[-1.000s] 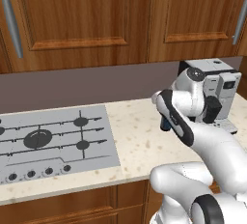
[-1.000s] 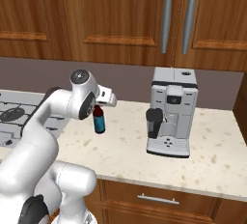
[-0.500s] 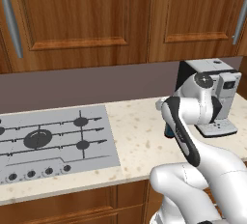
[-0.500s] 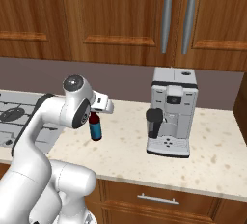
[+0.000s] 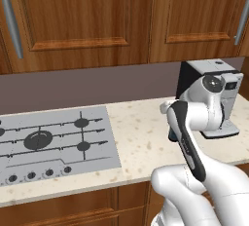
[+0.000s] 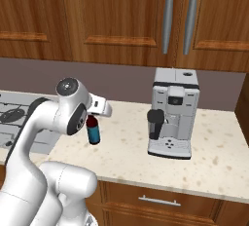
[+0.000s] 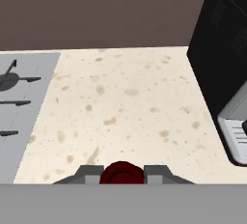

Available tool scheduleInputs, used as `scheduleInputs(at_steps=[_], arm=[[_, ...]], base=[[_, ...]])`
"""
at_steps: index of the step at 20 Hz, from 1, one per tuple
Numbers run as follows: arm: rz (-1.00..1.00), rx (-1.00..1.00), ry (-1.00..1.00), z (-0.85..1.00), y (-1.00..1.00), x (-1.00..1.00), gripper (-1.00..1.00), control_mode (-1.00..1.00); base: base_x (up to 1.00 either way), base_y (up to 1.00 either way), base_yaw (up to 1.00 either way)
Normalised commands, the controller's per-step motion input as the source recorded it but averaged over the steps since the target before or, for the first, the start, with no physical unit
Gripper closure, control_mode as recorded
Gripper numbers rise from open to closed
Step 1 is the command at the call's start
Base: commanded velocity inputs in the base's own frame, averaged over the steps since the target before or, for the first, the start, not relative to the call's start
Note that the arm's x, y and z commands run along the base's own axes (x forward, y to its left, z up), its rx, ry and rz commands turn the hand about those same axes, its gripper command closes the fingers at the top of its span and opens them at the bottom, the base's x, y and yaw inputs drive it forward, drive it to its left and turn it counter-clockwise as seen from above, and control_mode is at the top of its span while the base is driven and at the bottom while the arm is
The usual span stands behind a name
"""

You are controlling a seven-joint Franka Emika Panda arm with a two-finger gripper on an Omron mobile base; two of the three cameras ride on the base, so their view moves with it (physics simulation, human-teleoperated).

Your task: Move the drinks to the dining counter.

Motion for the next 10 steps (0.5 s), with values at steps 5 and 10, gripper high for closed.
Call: scheduleInputs(at_steps=[5, 10], arm=[[0.00, 0.00, 0.00, 0.12, 0.00, -0.15, 1.00, -1.00], [0.00, 0.00, 0.00, 0.03, 0.00, -0.11, 1.00, -1.00]], base=[[0.00, 0.00, 0.00], [0.00, 0.00, 0.00]])
